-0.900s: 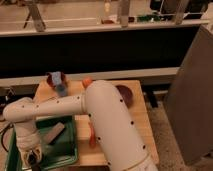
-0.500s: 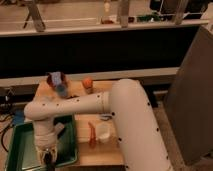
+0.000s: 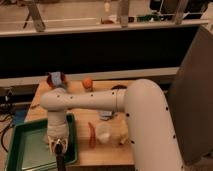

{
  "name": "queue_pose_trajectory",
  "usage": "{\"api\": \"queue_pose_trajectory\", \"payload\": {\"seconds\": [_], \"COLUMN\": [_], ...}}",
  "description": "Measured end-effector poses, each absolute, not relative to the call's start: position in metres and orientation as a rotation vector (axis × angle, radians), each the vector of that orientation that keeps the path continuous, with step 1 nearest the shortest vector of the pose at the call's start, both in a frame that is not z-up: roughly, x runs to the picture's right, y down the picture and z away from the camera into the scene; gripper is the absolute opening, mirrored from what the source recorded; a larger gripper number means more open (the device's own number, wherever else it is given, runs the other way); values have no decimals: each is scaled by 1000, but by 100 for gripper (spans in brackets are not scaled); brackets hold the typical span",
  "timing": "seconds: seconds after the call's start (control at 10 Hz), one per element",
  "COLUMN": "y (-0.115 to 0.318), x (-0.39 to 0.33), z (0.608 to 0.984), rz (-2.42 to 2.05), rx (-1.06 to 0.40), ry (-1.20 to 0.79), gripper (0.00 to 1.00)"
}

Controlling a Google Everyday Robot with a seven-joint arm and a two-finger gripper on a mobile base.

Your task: Wipe tray with brush

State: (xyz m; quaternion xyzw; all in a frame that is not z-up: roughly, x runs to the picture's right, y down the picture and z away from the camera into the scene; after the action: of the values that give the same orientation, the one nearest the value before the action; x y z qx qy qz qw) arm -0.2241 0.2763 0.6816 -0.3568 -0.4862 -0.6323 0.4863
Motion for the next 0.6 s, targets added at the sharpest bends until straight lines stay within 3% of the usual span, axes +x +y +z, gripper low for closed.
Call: {"api": "queue_pose_trajectory", "payload": {"seconds": [0.6], "y": [244], "x": [-302], "z": [692], "rz": [-1682], "rx": [-811], "ry": [-1201], "gripper": [0]}}
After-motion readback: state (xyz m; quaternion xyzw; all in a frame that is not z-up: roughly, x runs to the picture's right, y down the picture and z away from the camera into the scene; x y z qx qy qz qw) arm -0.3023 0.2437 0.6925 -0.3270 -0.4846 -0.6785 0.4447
